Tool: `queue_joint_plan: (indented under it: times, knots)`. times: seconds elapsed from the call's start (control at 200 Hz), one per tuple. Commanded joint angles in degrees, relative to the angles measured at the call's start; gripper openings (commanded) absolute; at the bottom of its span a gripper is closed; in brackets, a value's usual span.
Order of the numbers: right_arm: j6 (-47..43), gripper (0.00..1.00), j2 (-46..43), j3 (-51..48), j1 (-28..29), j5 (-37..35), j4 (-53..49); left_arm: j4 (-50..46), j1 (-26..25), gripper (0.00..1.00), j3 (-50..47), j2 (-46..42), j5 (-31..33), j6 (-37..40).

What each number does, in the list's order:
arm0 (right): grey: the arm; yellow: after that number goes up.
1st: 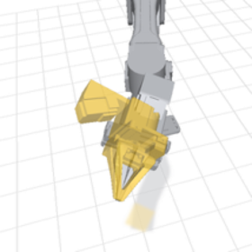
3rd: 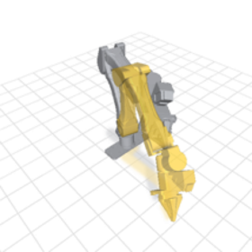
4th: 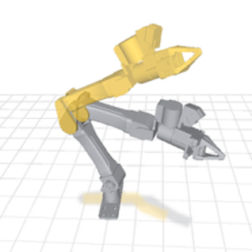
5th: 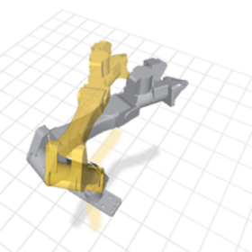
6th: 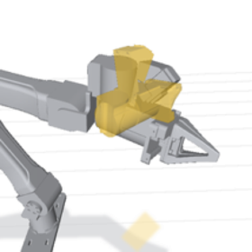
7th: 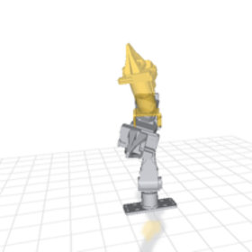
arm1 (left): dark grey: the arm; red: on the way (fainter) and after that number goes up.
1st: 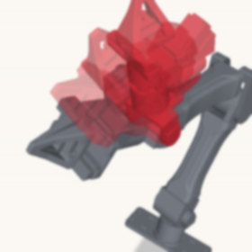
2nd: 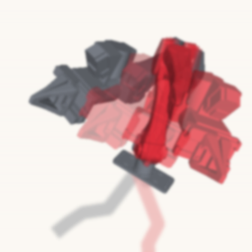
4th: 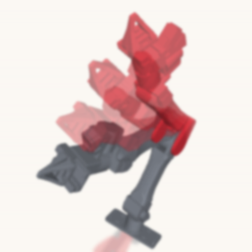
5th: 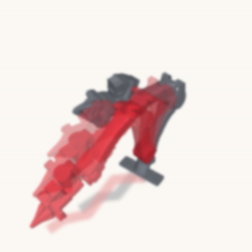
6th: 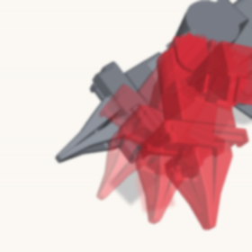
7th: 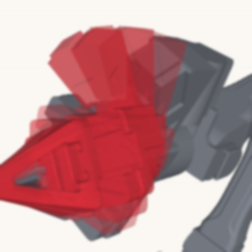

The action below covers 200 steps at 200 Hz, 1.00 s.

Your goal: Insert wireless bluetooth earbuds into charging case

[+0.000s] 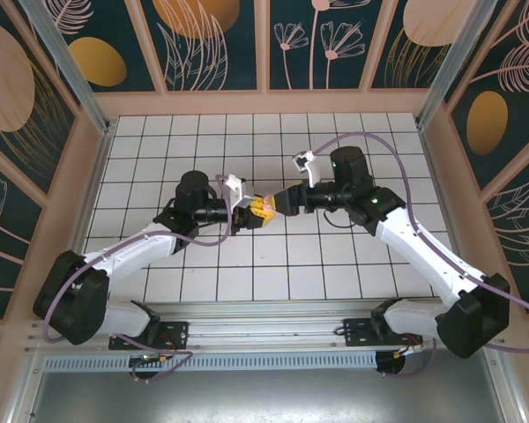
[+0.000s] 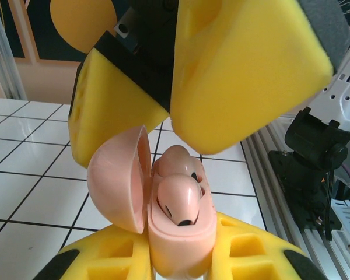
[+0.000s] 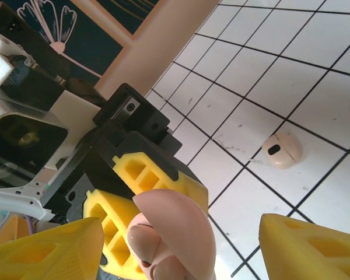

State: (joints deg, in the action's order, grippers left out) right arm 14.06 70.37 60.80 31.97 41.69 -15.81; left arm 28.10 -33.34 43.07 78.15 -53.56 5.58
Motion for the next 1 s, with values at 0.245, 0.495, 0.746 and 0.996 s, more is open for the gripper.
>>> queue_joint_plan:
  times: [0.245, 0.495, 0.746, 0.996]
  knots:
    - [2.54, 0.63, -2.4, 0.41, -0.29, 10.14, 5.49, 0.29, -0.13, 0.19, 0.87, -0.2, -0.27, 0.0]
    - [5.97, 0.54, -7.4, -3.35, -3.92, 11.94, 8.47, 0.12, -0.11, 0.19, 1.31, 0.27, 0.25, -0.89]
    - [8.1, 0.54, -10.97, -5.27, -7.3, -1.54, 5.52, -0.66, -0.12, 0.19, 3.37, 2.29, 2.96, -7.05]
    - [20.85, 0.52, -15.13, -10.86, -9.76, -27.97, 2.29, -0.49, -0.13, 0.16, 5.92, 7.47, 10.81, -25.57]
